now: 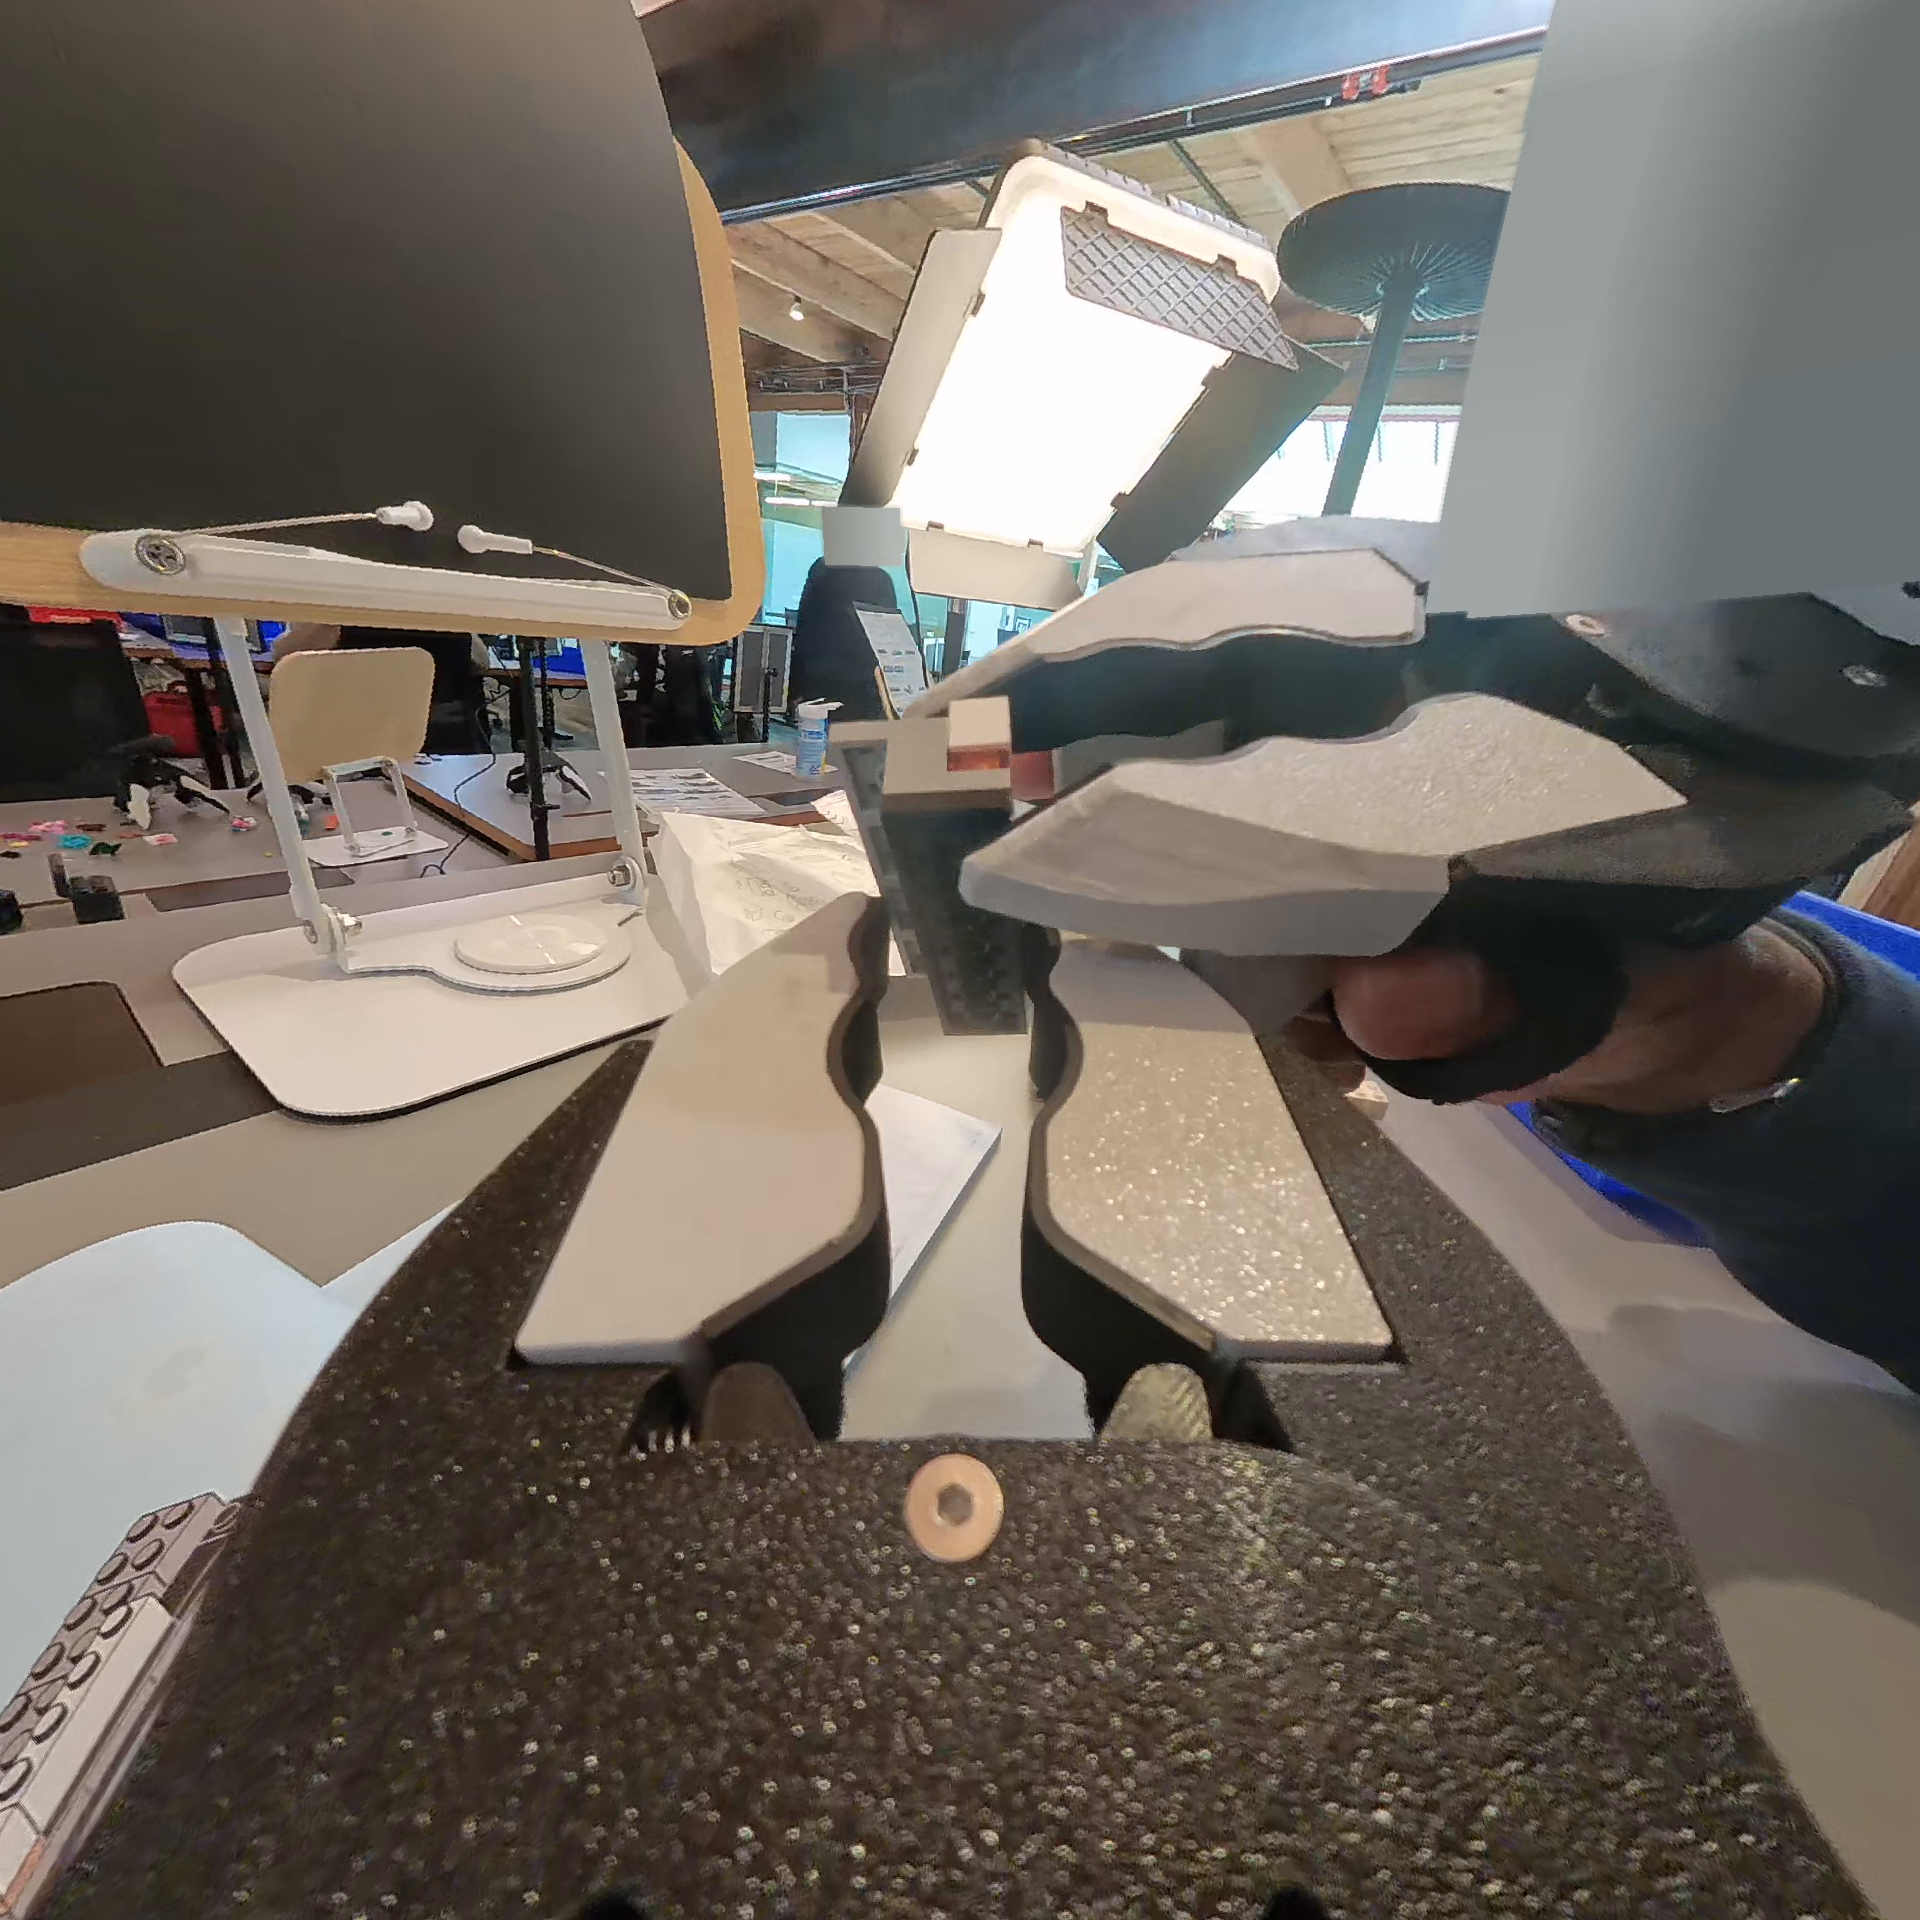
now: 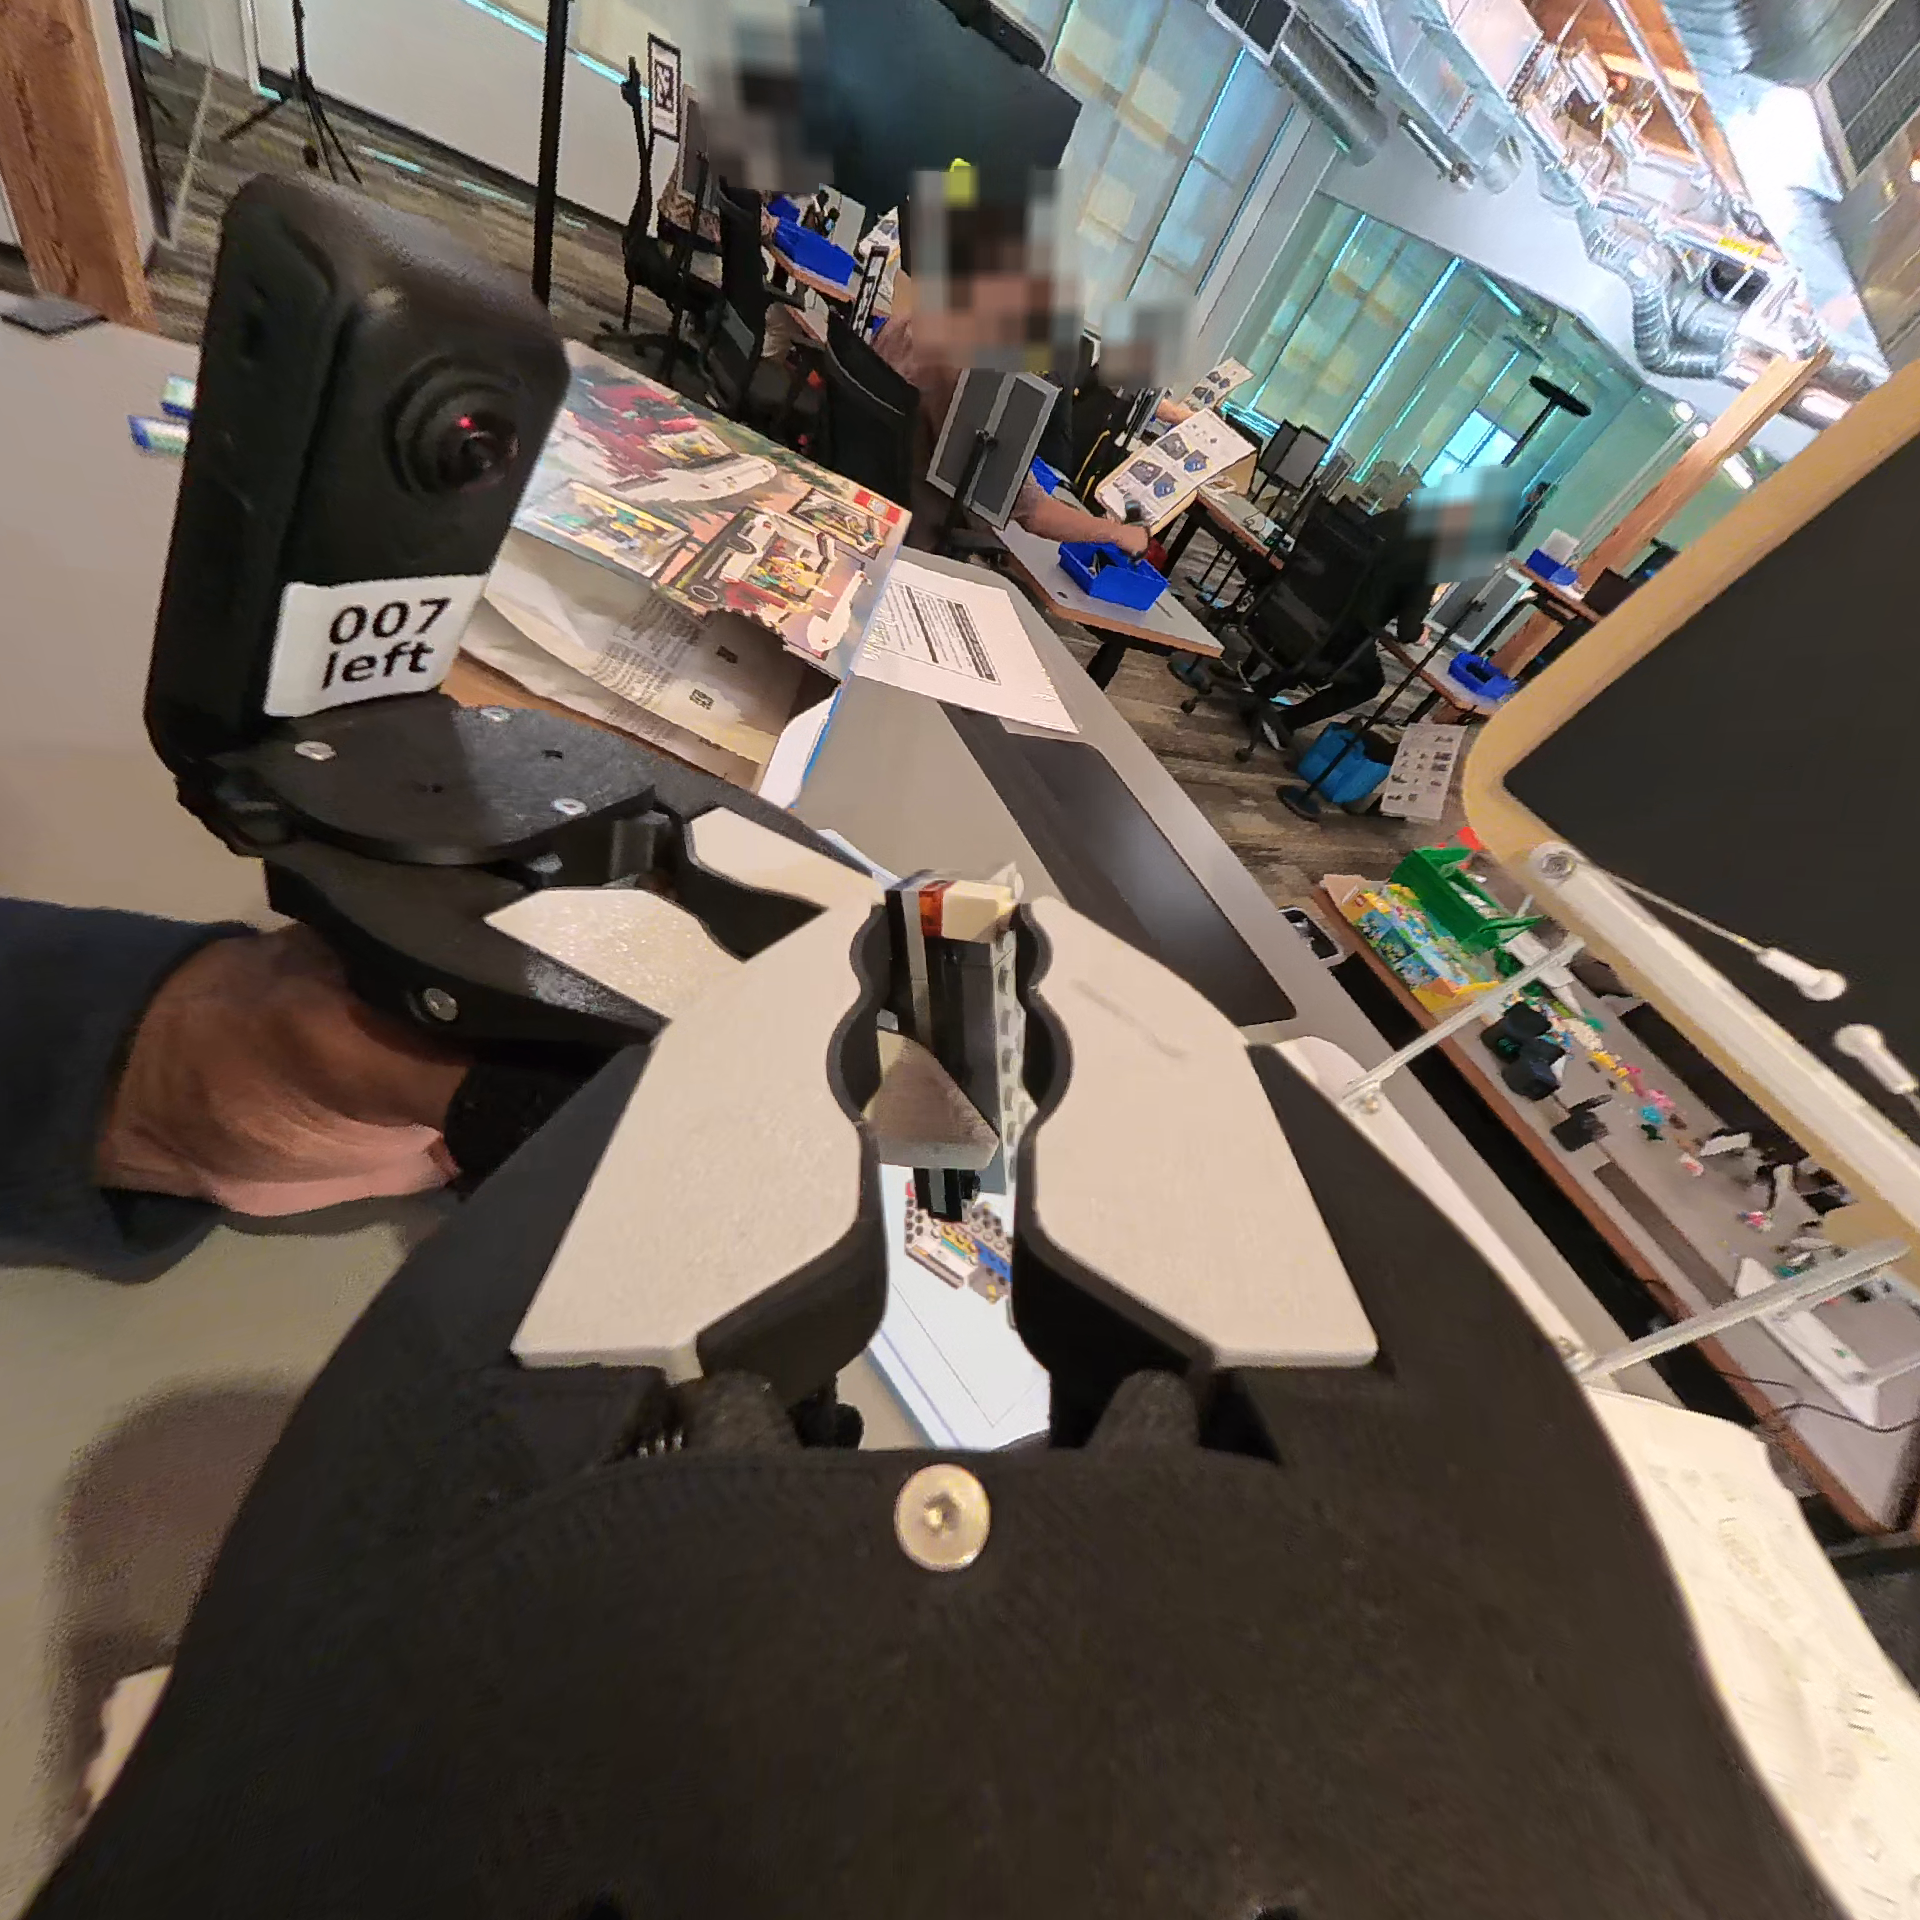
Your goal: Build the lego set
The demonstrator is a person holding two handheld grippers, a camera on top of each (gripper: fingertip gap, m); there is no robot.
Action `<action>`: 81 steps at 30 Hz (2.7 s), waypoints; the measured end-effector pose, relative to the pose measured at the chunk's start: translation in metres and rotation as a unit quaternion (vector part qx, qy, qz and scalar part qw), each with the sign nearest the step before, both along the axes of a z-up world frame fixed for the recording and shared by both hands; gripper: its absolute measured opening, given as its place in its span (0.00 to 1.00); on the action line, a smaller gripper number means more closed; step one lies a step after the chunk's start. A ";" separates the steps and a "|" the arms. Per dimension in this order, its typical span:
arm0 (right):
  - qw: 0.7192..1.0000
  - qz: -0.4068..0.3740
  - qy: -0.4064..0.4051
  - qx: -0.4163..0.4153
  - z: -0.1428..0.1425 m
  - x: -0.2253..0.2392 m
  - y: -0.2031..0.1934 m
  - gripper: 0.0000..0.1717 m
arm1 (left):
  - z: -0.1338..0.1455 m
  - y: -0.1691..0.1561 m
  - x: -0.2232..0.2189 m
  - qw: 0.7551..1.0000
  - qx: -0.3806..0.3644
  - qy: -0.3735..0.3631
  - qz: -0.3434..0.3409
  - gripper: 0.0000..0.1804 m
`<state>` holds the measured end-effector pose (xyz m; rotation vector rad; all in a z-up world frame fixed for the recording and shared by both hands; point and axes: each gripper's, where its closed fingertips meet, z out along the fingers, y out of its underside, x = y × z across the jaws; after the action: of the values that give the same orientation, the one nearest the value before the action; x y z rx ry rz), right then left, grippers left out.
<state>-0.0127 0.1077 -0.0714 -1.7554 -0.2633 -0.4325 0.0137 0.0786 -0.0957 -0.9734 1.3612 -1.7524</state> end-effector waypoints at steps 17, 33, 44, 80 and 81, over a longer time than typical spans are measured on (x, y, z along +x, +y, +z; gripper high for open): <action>0.999 0.022 0.002 -0.026 -0.005 -0.002 -0.004 0.13 | -0.003 -0.003 -0.001 0.999 0.041 0.005 0.006 0.14; 0.997 -0.036 -0.071 -0.001 0.003 -0.003 0.002 0.19 | -0.004 0.015 0.003 0.988 0.100 0.000 0.116 0.13; 0.994 -0.071 -0.086 0.006 0.003 0.003 0.002 0.13 | -0.008 0.020 0.006 0.982 0.122 0.012 0.146 0.13; 0.992 -0.098 -0.070 0.027 0.005 0.007 0.002 0.13 | -0.007 0.022 0.005 0.974 0.151 0.004 0.171 0.13; 0.992 -0.097 -0.073 0.026 0.005 0.007 0.002 0.13 | -0.007 0.022 0.005 0.974 0.152 0.005 0.171 0.13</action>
<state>-0.0056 0.1098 -0.0666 -1.7071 -0.1829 -0.7046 0.0189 0.1010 -0.1030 -0.9765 1.3286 -1.2453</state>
